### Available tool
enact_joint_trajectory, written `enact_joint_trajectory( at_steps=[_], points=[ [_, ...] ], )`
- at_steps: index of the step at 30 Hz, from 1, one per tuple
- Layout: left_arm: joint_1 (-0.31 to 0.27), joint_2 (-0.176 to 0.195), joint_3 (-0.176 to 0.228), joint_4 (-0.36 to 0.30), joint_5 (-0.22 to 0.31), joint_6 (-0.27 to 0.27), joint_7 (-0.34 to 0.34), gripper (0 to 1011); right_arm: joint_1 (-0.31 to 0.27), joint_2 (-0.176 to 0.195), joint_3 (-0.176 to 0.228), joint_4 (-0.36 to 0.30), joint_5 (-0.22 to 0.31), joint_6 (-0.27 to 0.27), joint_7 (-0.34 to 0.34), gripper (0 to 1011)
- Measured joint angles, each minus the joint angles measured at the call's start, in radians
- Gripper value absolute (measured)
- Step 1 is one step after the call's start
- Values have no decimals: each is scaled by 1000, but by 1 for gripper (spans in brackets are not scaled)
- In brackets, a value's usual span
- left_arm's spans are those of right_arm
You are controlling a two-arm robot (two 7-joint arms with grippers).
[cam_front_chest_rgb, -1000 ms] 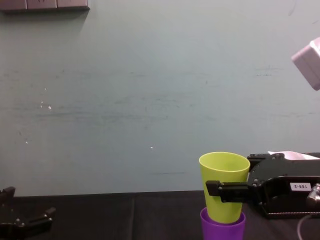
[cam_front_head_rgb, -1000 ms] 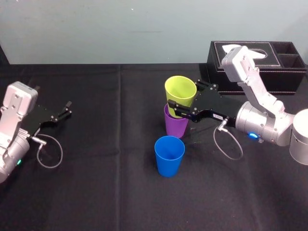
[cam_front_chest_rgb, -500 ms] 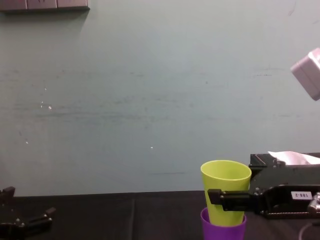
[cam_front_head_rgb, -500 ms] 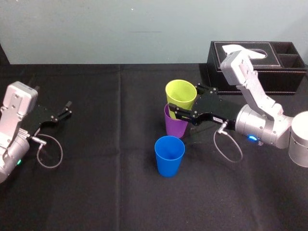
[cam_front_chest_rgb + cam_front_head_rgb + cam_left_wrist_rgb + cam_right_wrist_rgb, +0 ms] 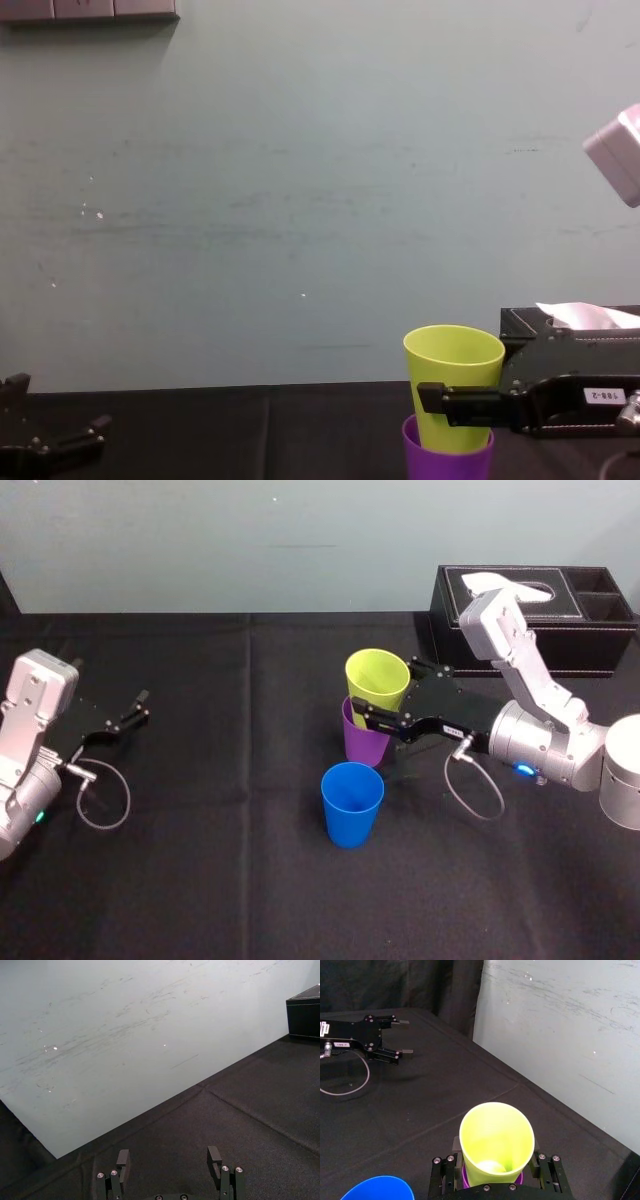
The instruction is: Stack the three plastic cups sequentially using one hand.
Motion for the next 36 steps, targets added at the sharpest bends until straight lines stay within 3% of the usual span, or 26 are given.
enact_joint_trajectory(
  at_steps=[5,13,30,36],
  points=[
    [0,0,0,0,0,0,0,1011,0,0,0,-1,0,0,0,796],
    [0,0,0,0,0,0,0,1012,0,1,0,-2,0,0,0,1002],
    [0,0,0,0,0,0,0,1011,0,1,0,-2,0,1,-1,1002],
    [0,0,0,0,0,0,0,1011,-27,22,22,-42,6,-5,-8,1002]
  ],
)
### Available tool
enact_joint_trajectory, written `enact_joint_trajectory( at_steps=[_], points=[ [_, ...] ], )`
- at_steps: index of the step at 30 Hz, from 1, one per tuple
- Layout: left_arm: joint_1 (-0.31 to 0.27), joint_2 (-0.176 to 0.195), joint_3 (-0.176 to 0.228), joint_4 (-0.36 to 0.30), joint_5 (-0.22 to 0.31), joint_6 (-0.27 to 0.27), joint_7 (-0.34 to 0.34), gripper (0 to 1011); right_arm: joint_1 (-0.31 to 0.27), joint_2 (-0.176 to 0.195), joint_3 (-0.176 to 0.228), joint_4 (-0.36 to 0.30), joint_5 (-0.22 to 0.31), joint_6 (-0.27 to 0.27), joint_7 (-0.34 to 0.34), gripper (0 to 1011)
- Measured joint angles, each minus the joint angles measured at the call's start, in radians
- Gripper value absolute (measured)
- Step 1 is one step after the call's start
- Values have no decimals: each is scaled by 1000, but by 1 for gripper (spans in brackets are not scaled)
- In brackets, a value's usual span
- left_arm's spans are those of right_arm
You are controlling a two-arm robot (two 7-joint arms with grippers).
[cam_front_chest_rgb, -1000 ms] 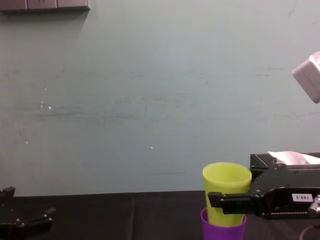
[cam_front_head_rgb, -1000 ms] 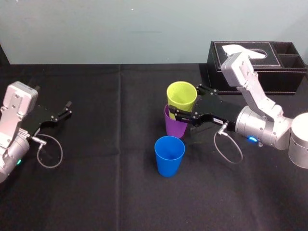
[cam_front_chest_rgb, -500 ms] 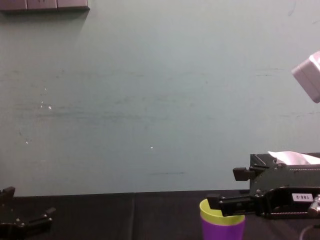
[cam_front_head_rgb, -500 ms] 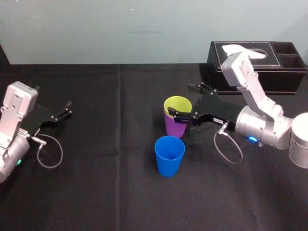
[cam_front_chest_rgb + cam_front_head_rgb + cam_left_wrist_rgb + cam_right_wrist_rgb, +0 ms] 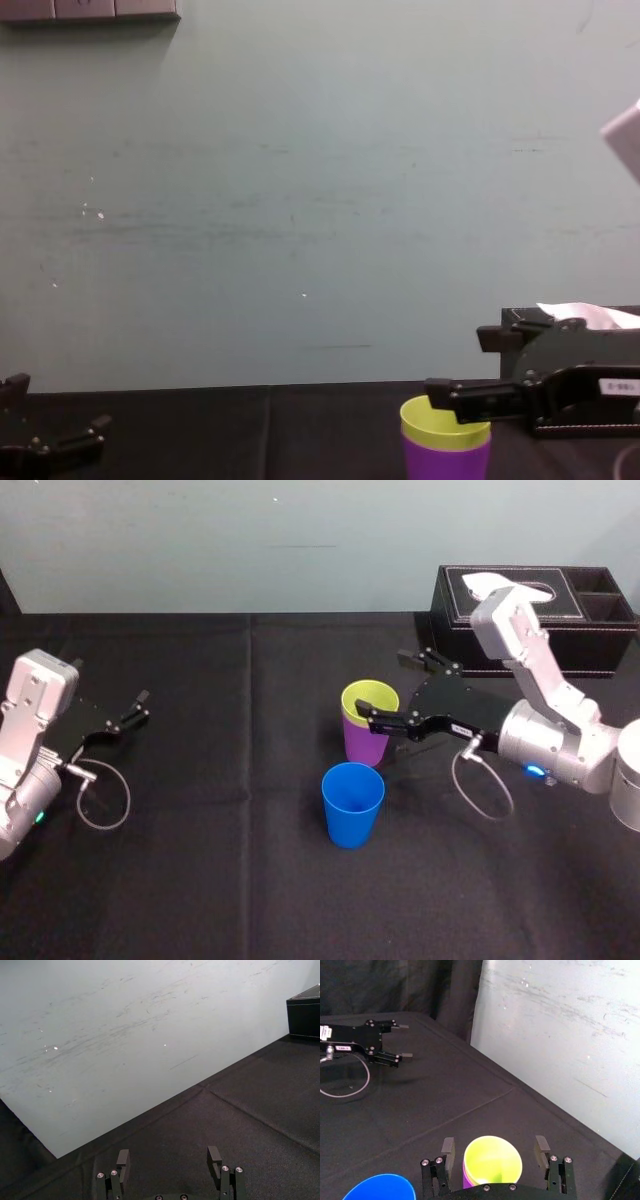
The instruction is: Stack the three plastic cups sequentially using one hand.
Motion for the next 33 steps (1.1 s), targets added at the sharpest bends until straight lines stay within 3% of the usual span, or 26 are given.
enact_joint_trajectory(
  at_steps=[20,25,33],
  points=[
    [0,0,0,0,0,0,0,1011,-180,164,102,-178,101,-28,42,1002],
    [0,0,0,0,0,0,0,1011,-230,202,105,-198,107,-43,57,1002],
    [0,0,0,0,0,0,0,1011,-268,227,79,-201,96,-57,77,1002]
  ],
)
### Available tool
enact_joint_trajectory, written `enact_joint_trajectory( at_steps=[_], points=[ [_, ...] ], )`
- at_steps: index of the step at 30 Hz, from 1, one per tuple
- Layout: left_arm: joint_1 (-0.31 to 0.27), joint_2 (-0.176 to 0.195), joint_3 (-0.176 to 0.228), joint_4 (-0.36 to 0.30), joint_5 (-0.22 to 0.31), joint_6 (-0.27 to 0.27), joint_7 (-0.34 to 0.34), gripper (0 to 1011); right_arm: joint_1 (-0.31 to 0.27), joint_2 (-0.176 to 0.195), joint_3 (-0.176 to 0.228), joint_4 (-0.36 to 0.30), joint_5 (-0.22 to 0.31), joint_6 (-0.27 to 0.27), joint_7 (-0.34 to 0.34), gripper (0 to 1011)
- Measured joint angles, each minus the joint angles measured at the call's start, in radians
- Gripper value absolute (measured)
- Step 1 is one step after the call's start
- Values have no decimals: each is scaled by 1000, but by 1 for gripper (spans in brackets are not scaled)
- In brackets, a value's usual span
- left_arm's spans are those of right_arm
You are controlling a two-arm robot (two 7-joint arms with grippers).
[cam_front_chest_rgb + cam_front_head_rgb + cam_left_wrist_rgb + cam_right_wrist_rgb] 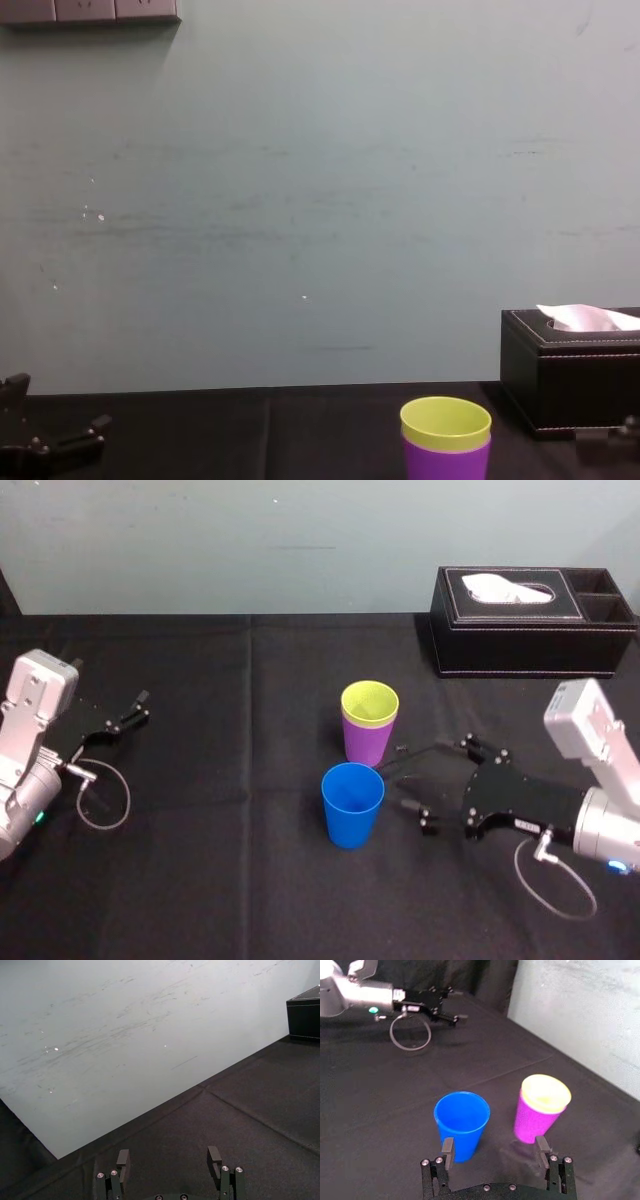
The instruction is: Stack the three plastic cups sequentially using one hand.
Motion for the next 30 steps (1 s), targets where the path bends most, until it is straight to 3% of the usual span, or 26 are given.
enact_joint_trajectory(
  at_steps=[8,30],
  points=[
    [0,0,0,0,0,0,0,1012,-1,-8,-34,20,-17,-3,12,1002],
    [0,0,0,0,0,0,0,1011,65,-62,-106,94,-37,16,41,1002]
  ],
)
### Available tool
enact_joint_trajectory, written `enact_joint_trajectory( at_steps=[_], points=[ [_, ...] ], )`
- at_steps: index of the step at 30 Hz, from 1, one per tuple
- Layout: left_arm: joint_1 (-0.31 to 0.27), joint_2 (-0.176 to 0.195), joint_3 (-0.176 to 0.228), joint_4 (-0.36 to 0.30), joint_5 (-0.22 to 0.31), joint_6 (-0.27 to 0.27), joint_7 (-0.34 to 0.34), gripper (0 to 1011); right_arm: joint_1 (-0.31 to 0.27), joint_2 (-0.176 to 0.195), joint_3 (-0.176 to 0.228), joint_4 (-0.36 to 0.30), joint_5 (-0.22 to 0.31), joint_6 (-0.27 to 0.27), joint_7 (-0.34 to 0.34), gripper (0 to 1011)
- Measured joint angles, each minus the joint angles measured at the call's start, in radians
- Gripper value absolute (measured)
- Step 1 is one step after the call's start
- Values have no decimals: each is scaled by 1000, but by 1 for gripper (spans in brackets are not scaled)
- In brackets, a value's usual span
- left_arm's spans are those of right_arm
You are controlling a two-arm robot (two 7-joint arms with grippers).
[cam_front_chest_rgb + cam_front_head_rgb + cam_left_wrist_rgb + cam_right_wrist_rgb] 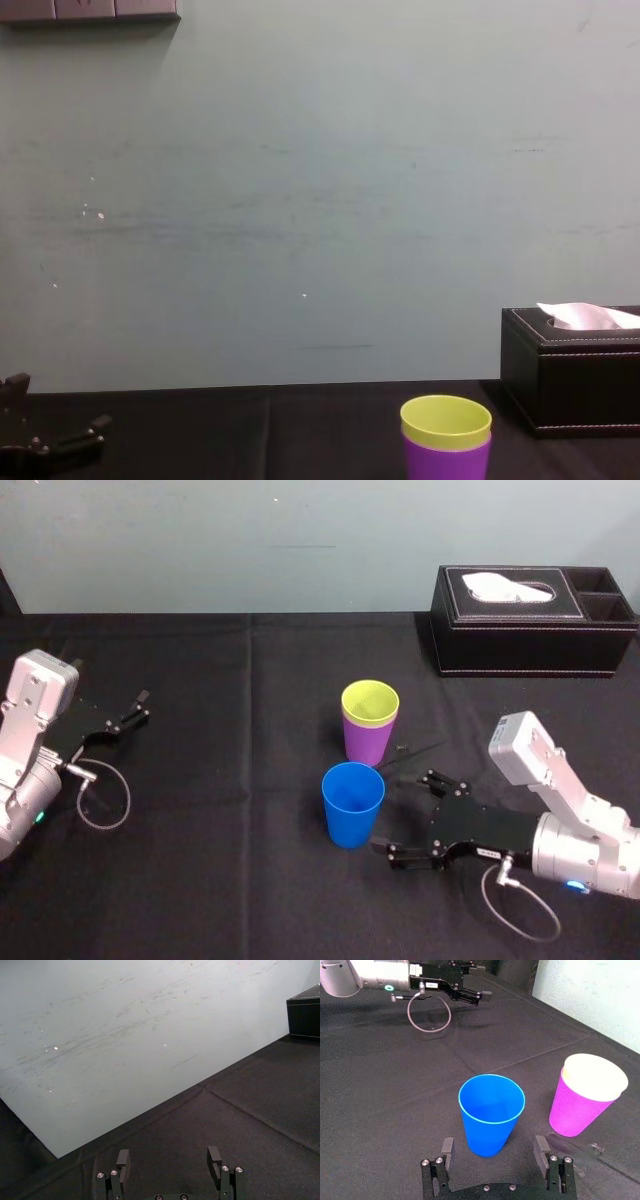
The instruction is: Stack the three plastic cups sequentially using one hand.
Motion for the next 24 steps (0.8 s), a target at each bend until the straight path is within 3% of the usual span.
enact_joint_trajectory(
  at_steps=[24],
  points=[
    [0,0,0,0,0,0,0,1011,137,-81,-93,130,18,20,46,1002]
  ],
)
